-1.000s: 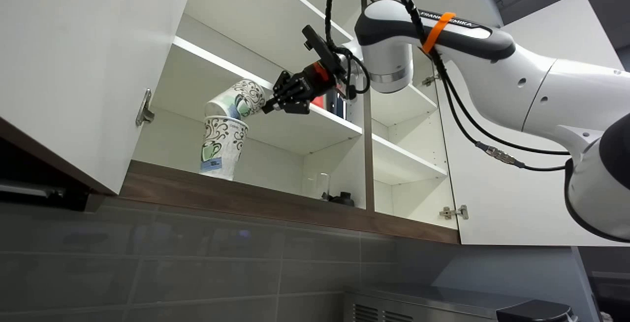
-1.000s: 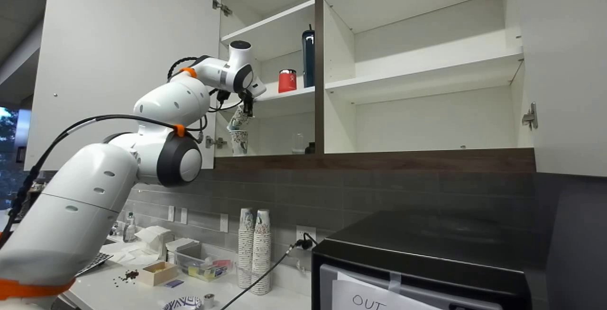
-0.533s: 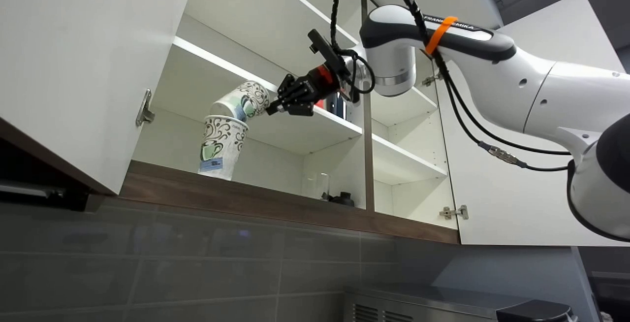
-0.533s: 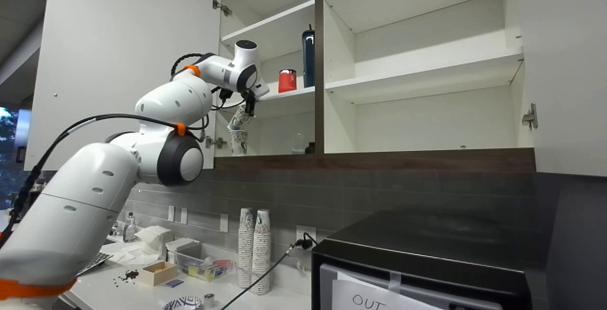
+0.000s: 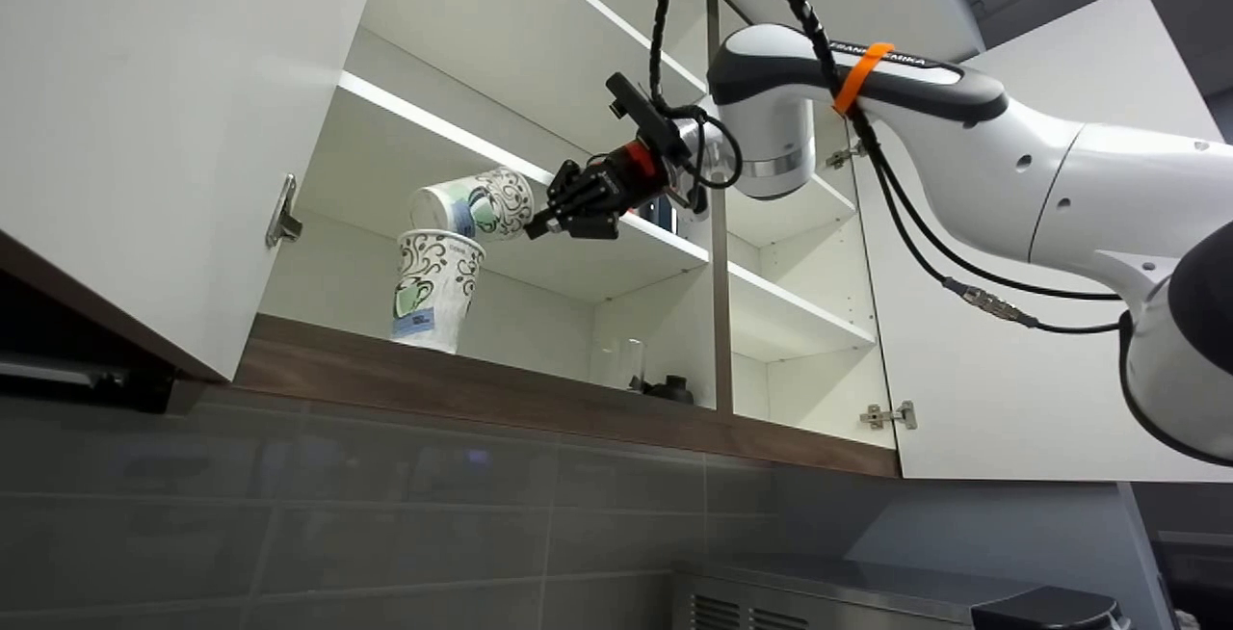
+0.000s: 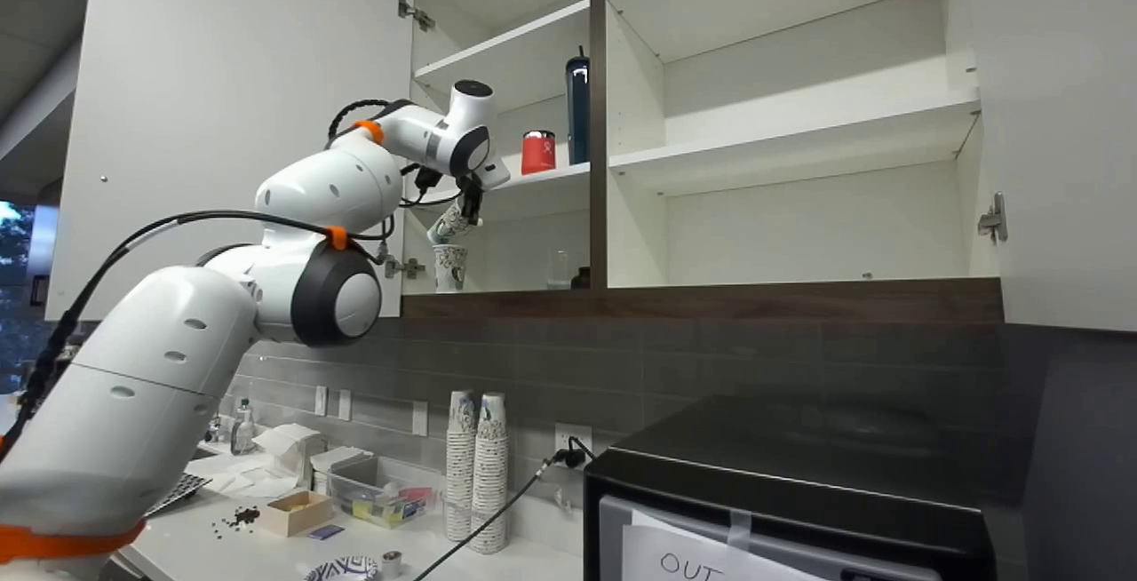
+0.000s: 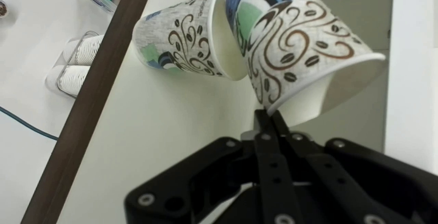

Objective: Remove the cup from the stack

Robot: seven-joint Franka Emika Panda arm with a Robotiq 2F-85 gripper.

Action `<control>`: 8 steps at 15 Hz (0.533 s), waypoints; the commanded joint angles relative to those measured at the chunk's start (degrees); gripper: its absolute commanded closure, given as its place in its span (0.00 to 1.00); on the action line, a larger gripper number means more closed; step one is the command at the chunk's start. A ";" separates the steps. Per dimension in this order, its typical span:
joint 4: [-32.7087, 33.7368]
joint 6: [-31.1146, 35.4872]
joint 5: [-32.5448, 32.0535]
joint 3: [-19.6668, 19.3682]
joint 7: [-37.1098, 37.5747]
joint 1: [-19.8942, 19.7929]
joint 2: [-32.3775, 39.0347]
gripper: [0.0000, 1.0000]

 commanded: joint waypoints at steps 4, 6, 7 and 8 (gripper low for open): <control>-6.07 4.16 6.01 -0.68 3.21 -4.23 -1.40 0.99; -7.92 4.92 8.14 -0.75 3.44 -5.18 -2.30 0.99; -8.93 5.36 9.20 -0.78 3.44 -5.64 -2.84 0.99; -10.01 5.67 10.22 -0.79 3.31 -6.11 -3.33 0.99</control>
